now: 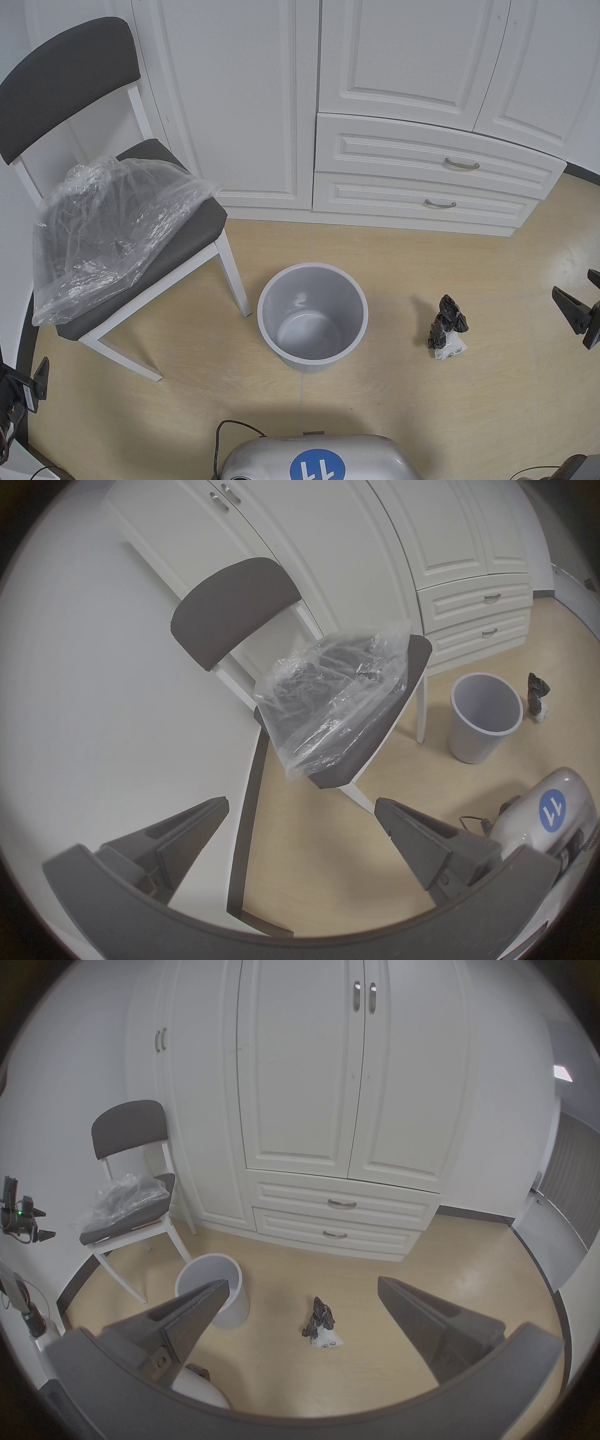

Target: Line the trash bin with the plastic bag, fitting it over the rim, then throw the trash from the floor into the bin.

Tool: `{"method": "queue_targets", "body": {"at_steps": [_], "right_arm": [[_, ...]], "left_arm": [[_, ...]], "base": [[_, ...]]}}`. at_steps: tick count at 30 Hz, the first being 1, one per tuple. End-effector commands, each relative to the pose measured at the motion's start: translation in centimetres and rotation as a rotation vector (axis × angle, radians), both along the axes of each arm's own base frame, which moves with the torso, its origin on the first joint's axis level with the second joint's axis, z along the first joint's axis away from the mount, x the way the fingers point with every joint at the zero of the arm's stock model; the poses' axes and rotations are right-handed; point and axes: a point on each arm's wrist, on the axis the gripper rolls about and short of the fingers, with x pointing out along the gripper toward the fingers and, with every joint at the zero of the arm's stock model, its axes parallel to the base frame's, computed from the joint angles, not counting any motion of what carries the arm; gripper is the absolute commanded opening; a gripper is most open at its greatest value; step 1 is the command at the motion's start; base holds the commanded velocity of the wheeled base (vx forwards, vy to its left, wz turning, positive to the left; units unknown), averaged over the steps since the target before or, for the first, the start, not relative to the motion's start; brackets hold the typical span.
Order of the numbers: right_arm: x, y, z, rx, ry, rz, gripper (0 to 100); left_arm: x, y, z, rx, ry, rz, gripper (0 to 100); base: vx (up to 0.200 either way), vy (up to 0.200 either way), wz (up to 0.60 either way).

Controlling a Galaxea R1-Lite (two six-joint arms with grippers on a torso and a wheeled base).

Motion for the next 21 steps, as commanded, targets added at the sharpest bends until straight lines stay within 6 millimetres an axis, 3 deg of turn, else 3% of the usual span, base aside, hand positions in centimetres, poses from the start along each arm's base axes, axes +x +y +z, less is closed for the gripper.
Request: {"method": "queue_targets", "body": {"at_steps": [1,11,16,21], "right_arm": [[-0.2,-0.1,0.7,0.007,-0.034,-0.007,100],[-0.8,0.4,0.6,-0.032,-0.041,0.047,100],[0.6,0.8,-1.0,-0.050,0.050,0.054,100],[0.2,0.6,-0.5,-0.032,-0.003,0.036,100]], "left_arm": [[0.4,0.2,0.2,-0.006,0.010,0.015,100],[1.5,0.7,-1.1,-0.056,0.107,-0.007,100],[2.3,1.9,-0.9,-0.064,0.105,0.085,100],[3.1,2.7,-0.8,-0.068,0.104,0.101,100]], "base": [[0.000,0.000,0.00],[0.000,0.000,0.00],[0.000,0.000,0.00],[0.000,0.000,0.00]]}}
